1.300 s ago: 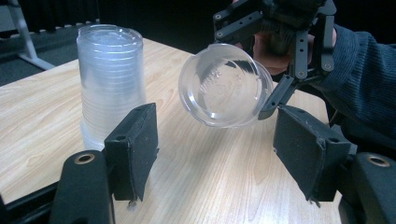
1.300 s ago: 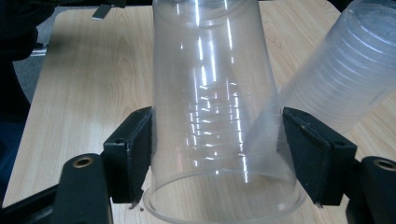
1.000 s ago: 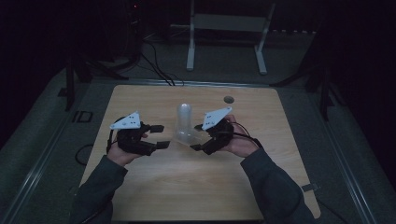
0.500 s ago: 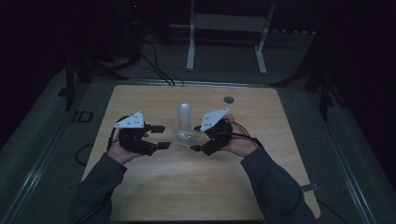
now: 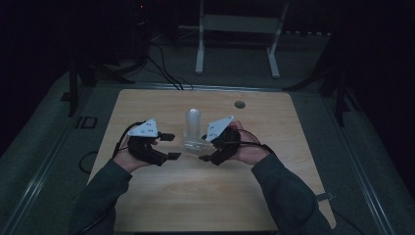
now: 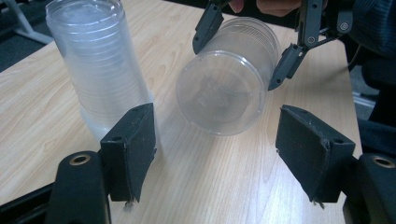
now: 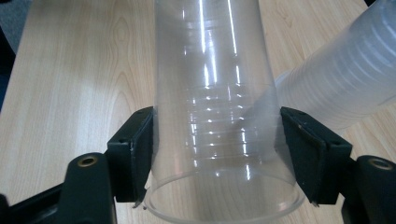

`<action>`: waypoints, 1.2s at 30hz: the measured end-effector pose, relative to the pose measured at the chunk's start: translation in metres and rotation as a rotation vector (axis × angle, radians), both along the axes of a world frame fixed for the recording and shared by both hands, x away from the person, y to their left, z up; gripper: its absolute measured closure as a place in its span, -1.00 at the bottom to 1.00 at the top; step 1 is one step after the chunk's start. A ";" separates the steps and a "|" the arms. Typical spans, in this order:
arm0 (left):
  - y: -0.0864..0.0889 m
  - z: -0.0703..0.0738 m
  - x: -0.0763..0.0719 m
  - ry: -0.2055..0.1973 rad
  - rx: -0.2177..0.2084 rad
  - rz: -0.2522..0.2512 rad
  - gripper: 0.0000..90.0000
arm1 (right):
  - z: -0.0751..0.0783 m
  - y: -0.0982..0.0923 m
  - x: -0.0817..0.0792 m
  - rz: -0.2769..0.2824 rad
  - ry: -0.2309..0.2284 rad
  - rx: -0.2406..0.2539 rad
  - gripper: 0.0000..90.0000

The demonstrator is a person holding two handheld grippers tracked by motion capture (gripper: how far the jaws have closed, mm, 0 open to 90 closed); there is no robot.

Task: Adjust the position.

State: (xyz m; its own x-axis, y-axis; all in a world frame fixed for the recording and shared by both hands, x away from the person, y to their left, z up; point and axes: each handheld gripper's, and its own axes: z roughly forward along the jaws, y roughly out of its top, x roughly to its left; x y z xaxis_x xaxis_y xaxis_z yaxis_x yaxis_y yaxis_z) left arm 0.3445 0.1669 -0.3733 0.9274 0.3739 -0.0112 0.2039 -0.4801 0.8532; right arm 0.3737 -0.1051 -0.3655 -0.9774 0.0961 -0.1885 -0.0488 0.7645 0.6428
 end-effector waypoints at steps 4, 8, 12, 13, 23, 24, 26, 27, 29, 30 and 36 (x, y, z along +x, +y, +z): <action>-0.004 0.002 -0.002 -0.008 0.030 -0.015 -0.37 | -0.002 0.002 -0.001 0.007 -0.007 -0.019 -0.32; -0.007 0.002 -0.002 -0.003 0.051 -0.028 -0.37 | -0.003 0.004 -0.003 0.009 -0.007 -0.034 -0.32; -0.008 0.003 0.000 -0.001 0.059 -0.032 -0.37 | -0.004 0.006 -0.004 0.018 -0.009 -0.046 -0.32; -0.008 0.003 0.000 0.001 0.060 -0.033 -0.37 | -0.004 0.006 -0.004 0.022 -0.011 -0.051 -0.32; -0.016 0.002 0.000 0.003 0.125 -0.050 -0.37 | -0.008 0.011 -0.006 0.036 -0.014 -0.088 -0.32; -0.017 0.002 0.000 0.003 0.130 -0.052 -0.37 | -0.009 0.011 -0.006 0.035 -0.016 -0.096 -0.32; -0.018 0.001 0.000 0.003 0.142 -0.055 -0.37 | -0.009 0.012 -0.007 0.030 -0.018 -0.117 -0.32; -0.019 0.000 0.000 0.005 0.145 -0.057 -0.37 | -0.009 0.013 -0.007 0.031 -0.018 -0.122 -0.32; -0.020 0.000 0.001 0.006 0.155 -0.054 -0.38 | -0.009 0.013 -0.008 0.032 -0.023 -0.128 -0.32; -0.020 -0.001 0.001 0.005 0.160 -0.053 -0.39 | -0.009 0.013 -0.008 0.035 -0.024 -0.131 -0.32; -0.023 -0.002 0.000 0.002 0.195 -0.056 -0.40 | -0.009 0.015 -0.007 0.038 -0.029 -0.148 -0.32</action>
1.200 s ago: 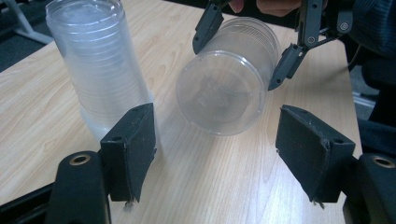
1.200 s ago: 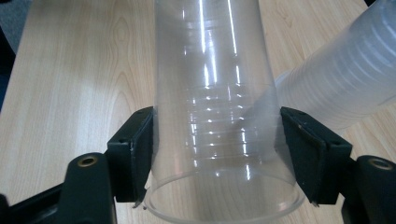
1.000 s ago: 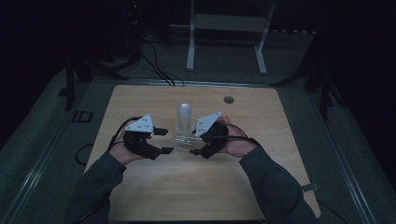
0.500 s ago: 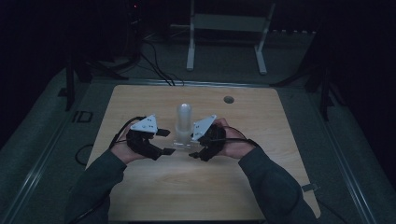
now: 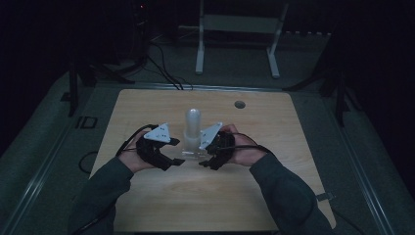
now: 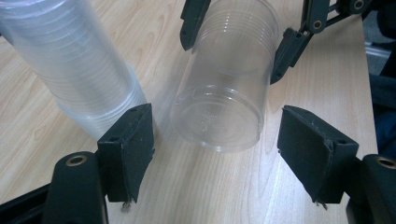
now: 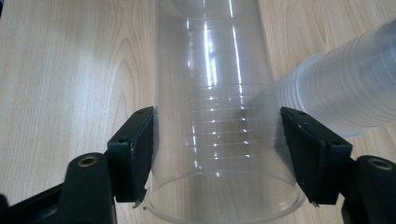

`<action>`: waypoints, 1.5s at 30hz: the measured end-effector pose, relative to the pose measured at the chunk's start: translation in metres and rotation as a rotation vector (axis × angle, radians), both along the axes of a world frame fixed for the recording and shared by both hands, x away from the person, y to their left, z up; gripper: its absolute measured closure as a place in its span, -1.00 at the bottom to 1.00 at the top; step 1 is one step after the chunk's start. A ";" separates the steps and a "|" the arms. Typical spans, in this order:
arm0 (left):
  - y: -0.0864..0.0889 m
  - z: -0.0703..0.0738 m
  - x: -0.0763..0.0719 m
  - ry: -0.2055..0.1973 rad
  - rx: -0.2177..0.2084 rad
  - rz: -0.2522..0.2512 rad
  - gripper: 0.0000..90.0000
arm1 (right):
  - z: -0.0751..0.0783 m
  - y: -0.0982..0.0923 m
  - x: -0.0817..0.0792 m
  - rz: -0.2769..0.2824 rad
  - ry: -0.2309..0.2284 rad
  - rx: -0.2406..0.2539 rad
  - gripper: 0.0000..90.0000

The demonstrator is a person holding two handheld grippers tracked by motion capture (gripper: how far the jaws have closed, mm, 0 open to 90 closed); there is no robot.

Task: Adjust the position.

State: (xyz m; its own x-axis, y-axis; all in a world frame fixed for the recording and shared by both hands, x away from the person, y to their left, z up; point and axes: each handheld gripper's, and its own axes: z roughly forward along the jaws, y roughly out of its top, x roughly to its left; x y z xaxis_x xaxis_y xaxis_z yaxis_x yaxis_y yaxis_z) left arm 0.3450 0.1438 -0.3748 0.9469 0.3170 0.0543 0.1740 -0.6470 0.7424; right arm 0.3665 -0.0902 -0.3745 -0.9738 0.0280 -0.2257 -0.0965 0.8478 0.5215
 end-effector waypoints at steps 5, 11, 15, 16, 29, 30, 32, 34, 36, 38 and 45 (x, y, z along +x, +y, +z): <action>-0.004 -0.003 0.000 -0.002 0.027 0.003 -0.41 | 0.000 0.000 0.001 -0.001 0.000 -0.026 -0.32; -0.008 -0.004 0.000 -0.011 0.055 0.002 -0.41 | 0.000 0.000 0.003 -0.012 -0.020 -0.061 -0.32; -0.011 -0.006 -0.001 -0.014 0.071 0.003 -0.41 | 0.001 0.001 0.002 -0.008 -0.036 -0.091 -0.32; -0.011 -0.006 -0.001 -0.014 0.075 0.002 -0.41 | 0.001 0.001 0.002 -0.006 -0.041 -0.097 -0.32; -0.014 -0.008 -0.002 -0.025 0.087 0.005 -0.41 | 0.002 0.006 0.001 0.000 -0.069 -0.162 -0.32; -0.014 -0.008 -0.002 -0.024 0.088 0.006 -0.41 | 0.002 0.007 0.000 0.000 -0.071 -0.167 -0.32; -0.015 -0.008 -0.003 -0.026 0.096 0.006 -0.41 | 0.003 0.007 0.000 0.004 -0.073 -0.171 -0.32; -0.016 -0.008 -0.003 -0.028 0.103 0.003 -0.41 | 0.004 0.008 0.000 0.005 -0.075 -0.176 -0.32; -0.017 -0.008 -0.003 -0.031 0.106 0.003 -0.41 | 0.004 0.009 0.000 0.007 -0.081 -0.185 -0.32; -0.018 -0.008 -0.003 -0.031 0.105 0.000 -0.41 | 0.004 0.010 -0.001 0.005 -0.077 -0.191 -0.32; -0.022 -0.008 -0.002 -0.034 0.111 -0.006 -0.40 | 0.005 0.012 -0.001 0.019 -0.080 -0.194 -0.32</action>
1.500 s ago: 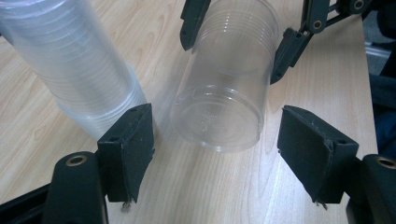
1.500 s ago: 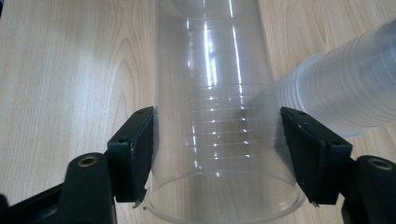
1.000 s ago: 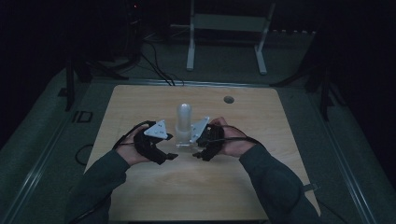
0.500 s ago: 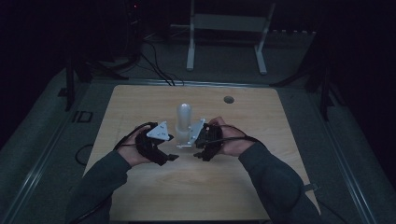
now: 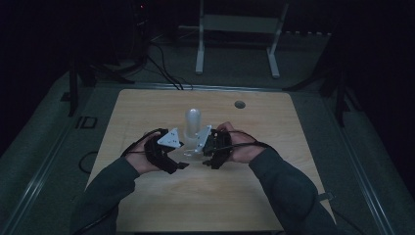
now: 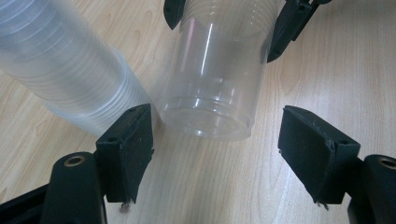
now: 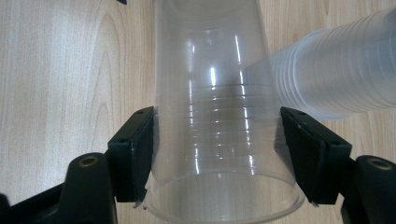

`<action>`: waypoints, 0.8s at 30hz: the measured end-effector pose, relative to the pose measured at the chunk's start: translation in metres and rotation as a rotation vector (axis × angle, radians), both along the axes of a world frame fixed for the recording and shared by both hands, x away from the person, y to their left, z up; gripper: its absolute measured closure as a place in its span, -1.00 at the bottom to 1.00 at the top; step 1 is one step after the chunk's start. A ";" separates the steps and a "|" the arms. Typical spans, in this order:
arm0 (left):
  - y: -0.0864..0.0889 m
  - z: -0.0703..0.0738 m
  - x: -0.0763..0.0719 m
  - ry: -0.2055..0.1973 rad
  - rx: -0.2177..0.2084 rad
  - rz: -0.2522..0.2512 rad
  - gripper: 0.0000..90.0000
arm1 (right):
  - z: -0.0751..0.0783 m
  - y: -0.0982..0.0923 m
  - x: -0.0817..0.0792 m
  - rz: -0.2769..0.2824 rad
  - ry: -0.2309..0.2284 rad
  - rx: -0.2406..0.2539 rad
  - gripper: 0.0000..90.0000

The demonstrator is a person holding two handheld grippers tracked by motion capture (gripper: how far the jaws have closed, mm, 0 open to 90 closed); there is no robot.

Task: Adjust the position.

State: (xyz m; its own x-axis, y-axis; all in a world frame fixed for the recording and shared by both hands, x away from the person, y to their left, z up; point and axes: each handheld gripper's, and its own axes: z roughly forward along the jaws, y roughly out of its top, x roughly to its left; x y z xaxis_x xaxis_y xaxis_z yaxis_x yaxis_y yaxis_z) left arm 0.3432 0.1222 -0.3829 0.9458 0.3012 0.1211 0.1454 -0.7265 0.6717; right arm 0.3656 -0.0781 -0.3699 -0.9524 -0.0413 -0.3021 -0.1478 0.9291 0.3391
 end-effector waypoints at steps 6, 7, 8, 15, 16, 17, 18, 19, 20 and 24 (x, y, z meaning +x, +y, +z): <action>-0.002 -0.001 0.002 -0.001 -0.005 -0.002 -0.40 | 0.000 0.001 -0.001 0.007 0.005 0.001 -0.32; -0.003 -0.001 0.002 0.001 -0.004 -0.001 -0.39 | 0.000 0.002 -0.001 0.007 0.005 0.003 -0.32; -0.003 -0.001 0.002 0.001 -0.004 -0.001 -0.39 | 0.000 0.002 -0.001 0.007 0.005 0.003 -0.32; -0.006 -0.003 0.003 0.006 -0.005 -0.006 -0.31 | -0.001 0.002 -0.001 0.010 0.005 0.002 -0.31; -0.006 -0.003 0.003 0.008 -0.006 -0.006 -0.31 | 0.000 0.003 -0.001 0.011 0.004 0.002 -0.31; -0.006 -0.003 0.003 0.008 -0.006 -0.006 -0.31 | 0.000 0.003 -0.001 0.011 0.004 0.002 -0.31; -0.007 -0.004 0.003 0.013 -0.004 -0.003 -0.31 | 0.000 0.003 -0.001 0.012 0.003 0.004 -0.31; -0.008 -0.004 0.004 0.013 -0.008 -0.004 -0.31 | 0.000 0.003 -0.002 0.011 0.005 0.004 -0.31; -0.009 -0.005 0.004 0.014 -0.003 -0.005 -0.31 | 0.000 0.003 -0.002 0.012 0.004 0.005 -0.31; -0.011 -0.007 0.006 0.025 -0.002 -0.011 -0.30 | 0.000 0.003 -0.002 0.016 0.003 0.005 -0.31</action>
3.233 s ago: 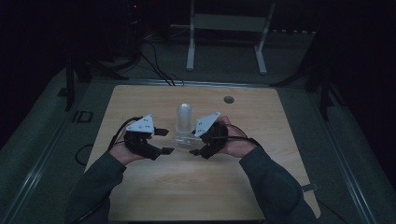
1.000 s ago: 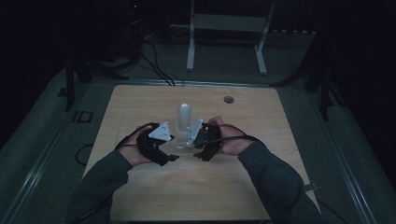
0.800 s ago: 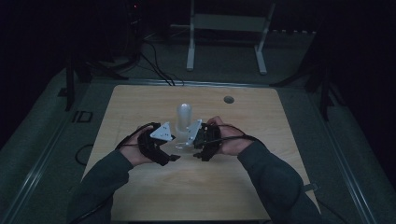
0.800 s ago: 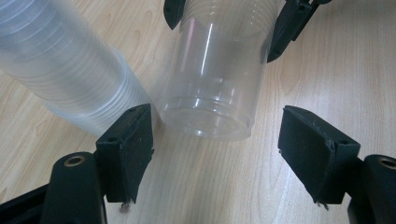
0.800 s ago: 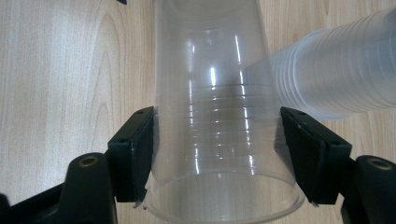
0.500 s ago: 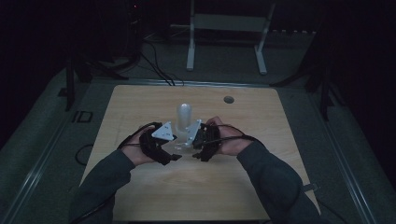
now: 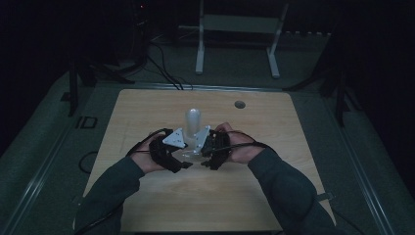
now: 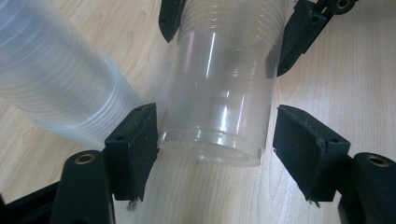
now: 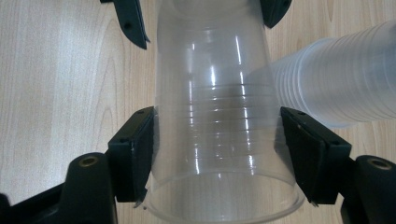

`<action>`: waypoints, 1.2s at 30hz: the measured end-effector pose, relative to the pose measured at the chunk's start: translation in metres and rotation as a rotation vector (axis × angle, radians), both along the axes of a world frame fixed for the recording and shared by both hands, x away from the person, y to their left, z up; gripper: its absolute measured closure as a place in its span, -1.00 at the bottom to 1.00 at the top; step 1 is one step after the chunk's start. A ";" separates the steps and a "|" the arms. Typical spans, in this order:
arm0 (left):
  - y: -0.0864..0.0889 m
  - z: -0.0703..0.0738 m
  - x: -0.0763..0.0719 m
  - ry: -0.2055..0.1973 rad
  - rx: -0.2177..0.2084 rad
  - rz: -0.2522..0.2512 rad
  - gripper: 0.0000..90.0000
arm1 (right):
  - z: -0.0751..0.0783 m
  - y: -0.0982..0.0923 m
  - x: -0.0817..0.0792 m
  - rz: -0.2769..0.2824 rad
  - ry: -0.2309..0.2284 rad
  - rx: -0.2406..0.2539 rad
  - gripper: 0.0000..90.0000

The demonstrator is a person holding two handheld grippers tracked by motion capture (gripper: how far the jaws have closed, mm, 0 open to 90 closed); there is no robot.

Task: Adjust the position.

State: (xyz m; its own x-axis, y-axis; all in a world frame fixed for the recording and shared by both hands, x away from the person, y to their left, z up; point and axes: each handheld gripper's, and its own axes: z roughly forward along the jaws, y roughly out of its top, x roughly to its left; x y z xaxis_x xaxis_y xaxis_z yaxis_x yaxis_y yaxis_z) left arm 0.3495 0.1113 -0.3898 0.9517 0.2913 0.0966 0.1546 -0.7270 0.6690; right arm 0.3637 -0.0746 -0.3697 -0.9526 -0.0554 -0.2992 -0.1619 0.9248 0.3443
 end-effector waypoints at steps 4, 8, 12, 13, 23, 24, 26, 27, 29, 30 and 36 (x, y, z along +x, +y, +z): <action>-0.001 -0.002 0.001 0.011 -0.003 -0.001 -0.28 | 0.000 0.000 0.000 0.002 0.000 0.002 -0.31; -0.001 -0.003 0.003 0.019 0.002 0.001 -0.21 | -0.001 0.000 -0.001 0.002 0.001 -0.001 -0.31; -0.001 -0.003 0.002 0.019 0.001 0.001 -0.16 | -0.001 0.001 -0.001 0.009 0.000 -0.002 -0.31; 0.000 -0.003 0.002 0.019 -0.004 0.002 -0.15 | -0.001 0.000 -0.001 0.009 0.001 -0.001 -0.32; 0.002 -0.002 0.002 0.026 -0.022 -0.007 -0.10 | 0.001 -0.002 -0.003 0.023 0.000 0.006 -0.44; 0.002 -0.002 0.002 0.026 -0.022 -0.007 -0.10 | 0.001 -0.002 -0.003 0.025 0.002 0.007 -0.46; 0.003 -0.001 0.002 0.026 -0.022 -0.008 -0.10 | 0.001 -0.002 -0.003 0.028 0.003 0.013 -0.51; 0.003 -0.001 0.002 0.026 -0.024 -0.010 -0.10 | 0.001 -0.002 -0.004 0.032 0.003 0.014 -0.54; 0.004 -0.002 0.002 0.025 -0.023 -0.005 -0.10 | 0.002 -0.002 -0.004 0.027 -0.001 0.017 -0.57; 0.005 -0.002 0.002 0.025 -0.023 -0.004 -0.10 | 0.002 -0.002 -0.005 0.028 0.000 0.019 -0.59; 0.007 -0.005 0.001 0.031 -0.027 0.007 -0.10 | 0.006 -0.004 -0.004 0.025 -0.022 0.044 -0.64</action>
